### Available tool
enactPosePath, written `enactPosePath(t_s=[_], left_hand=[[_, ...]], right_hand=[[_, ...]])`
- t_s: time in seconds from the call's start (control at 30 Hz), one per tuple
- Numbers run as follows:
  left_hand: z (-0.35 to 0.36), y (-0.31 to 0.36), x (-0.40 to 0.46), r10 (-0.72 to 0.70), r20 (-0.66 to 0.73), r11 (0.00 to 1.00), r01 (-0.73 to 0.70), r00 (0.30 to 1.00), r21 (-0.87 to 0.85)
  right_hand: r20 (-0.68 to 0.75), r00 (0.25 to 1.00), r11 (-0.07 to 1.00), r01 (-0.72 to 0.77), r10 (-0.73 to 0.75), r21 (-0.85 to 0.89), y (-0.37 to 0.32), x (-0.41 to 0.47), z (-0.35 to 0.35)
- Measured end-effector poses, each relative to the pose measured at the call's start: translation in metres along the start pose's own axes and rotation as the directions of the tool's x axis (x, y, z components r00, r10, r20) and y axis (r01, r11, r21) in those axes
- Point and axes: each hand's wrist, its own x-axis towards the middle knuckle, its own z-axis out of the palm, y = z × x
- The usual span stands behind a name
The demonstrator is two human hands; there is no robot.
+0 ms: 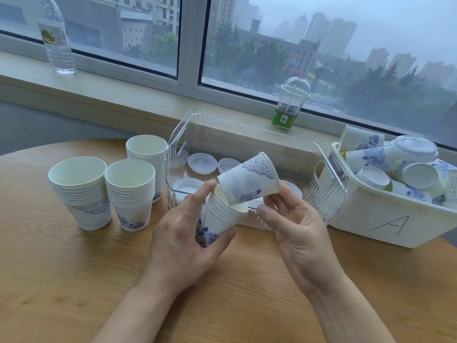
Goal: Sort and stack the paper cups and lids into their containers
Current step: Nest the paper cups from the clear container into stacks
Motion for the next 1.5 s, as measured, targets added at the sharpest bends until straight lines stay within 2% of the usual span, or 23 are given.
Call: enactPosePath(t_s=[0.2,0.5,0.83,1.17,1.27,1.37,1.5], left_hand=[[0.0,0.0,0.0,0.028,0.007,1.0,-0.028,1.0,-0.015],[0.0,0.0,0.0,0.024,0.041,0.999,-0.023,0.999,-0.03],[0.0,0.001,0.0,0.035,0.036,0.999,-0.034,0.999,-0.013],[0.0,0.002,-0.001,0.029,0.027,0.999,-0.029,0.999,-0.024],[0.0,0.003,-0.001,0.053,0.021,0.998,-0.053,0.998,-0.024],[0.0,0.004,-0.001,0.076,0.008,0.997,-0.076,0.997,-0.006],[-0.002,0.005,-0.001,0.08,0.002,0.997,-0.08,0.997,-0.02]], right_hand=[[-0.081,0.997,0.997,0.008,-0.002,0.078,0.01,-0.004,0.007],[-0.128,0.991,0.995,-0.022,0.035,0.1,0.022,-0.004,0.007],[-0.202,0.979,1.0,0.007,-0.003,0.017,0.022,-0.006,0.011],[-0.08,0.997,0.998,-0.015,0.011,-0.053,0.027,-0.011,0.021],[-0.116,0.993,0.997,0.013,-0.022,-0.081,0.031,-0.013,0.022],[-0.179,0.979,0.98,0.061,-0.096,-0.19,0.042,-0.013,0.025],[-0.156,0.986,0.982,0.029,-0.058,-0.187,0.052,-0.015,0.03]])
